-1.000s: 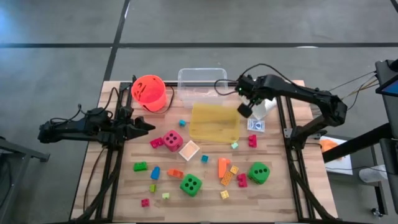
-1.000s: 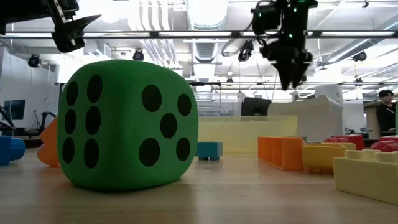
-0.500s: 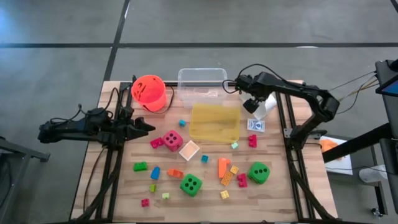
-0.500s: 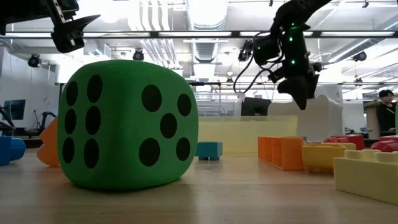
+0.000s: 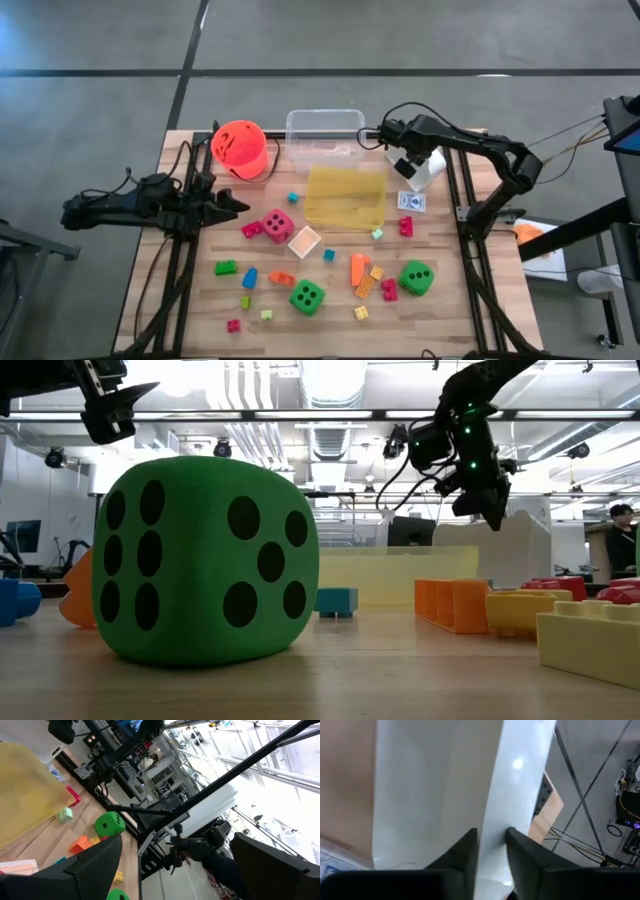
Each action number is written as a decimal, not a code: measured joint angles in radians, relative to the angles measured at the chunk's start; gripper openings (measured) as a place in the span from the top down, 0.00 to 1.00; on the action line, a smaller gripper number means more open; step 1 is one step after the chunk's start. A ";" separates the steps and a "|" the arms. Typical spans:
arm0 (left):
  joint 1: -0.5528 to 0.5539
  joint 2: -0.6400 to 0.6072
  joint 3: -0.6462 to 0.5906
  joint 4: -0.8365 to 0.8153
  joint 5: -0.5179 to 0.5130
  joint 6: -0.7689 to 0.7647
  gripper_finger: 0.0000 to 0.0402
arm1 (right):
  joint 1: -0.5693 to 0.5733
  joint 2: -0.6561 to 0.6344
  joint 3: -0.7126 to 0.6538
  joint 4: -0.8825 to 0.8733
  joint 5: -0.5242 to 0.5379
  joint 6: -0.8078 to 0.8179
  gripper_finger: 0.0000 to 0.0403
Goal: Pick & Place Toys
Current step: Adjust the white bin, then put the red game piece into the yellow bin
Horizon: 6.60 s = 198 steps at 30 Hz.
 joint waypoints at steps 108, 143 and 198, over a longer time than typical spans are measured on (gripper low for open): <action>0.000 0.164 0.000 0.118 0.048 -0.017 0.08 | 0.733 -0.408 -0.395 0.206 -0.428 1.330 0.34; 0.000 0.164 0.000 0.328 0.064 -0.024 0.08 | 0.724 -0.203 -0.599 0.576 -0.384 1.400 0.56; 0.000 0.163 0.000 0.213 0.052 -0.077 0.08 | 0.594 0.209 0.090 0.434 -0.515 0.221 0.62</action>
